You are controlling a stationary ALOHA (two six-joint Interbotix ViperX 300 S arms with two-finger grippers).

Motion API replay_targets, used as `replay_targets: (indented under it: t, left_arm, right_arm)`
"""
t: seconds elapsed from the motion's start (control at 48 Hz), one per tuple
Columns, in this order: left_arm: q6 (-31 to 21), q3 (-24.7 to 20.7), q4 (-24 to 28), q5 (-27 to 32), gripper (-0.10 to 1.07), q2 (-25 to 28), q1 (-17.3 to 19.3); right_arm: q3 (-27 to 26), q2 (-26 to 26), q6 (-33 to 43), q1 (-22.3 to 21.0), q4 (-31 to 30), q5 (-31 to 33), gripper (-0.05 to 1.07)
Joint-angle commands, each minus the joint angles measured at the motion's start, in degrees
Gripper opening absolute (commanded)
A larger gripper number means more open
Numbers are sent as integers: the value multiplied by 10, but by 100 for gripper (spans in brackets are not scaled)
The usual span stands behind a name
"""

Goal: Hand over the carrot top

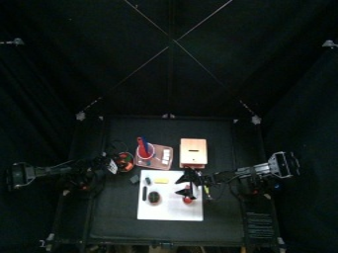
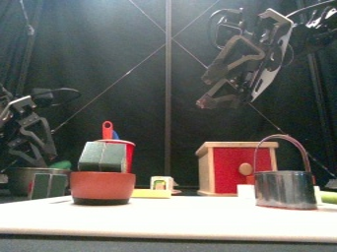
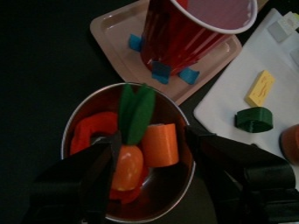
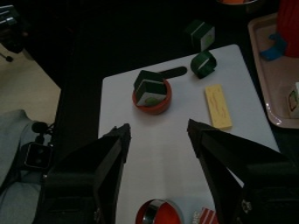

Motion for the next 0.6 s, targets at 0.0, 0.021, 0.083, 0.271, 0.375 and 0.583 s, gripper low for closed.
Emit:
replay_targets:
  t: [0.0,0.021,0.083,0.271,0.375,0.583]
  left_arm:
    - [3,-11,3,-5,93,-2,0]
    - [3,-11,4,-6,93,-4,-1]
    - [5,-17,11,-10,93,-11,-2]
    - [5,-47,71,-45,93,-44,-72]
    - [3,-61,118,-84,93,-55,-129]
    - [4,-67,139,-149,93,-55,-185]
  right_arm:
    - [-18,-6,1,-3,1,-4,89]
    - [-18,-6,1,-3,1,-4,89]
    - [-18,-6,1,-3,1,-4,89]
    - [-14,-7,0,-3,1,-4,88]
    - [-13,-6,1,-4,1,-4,89]
    - [-12,-10,1,-4,1,4,89]
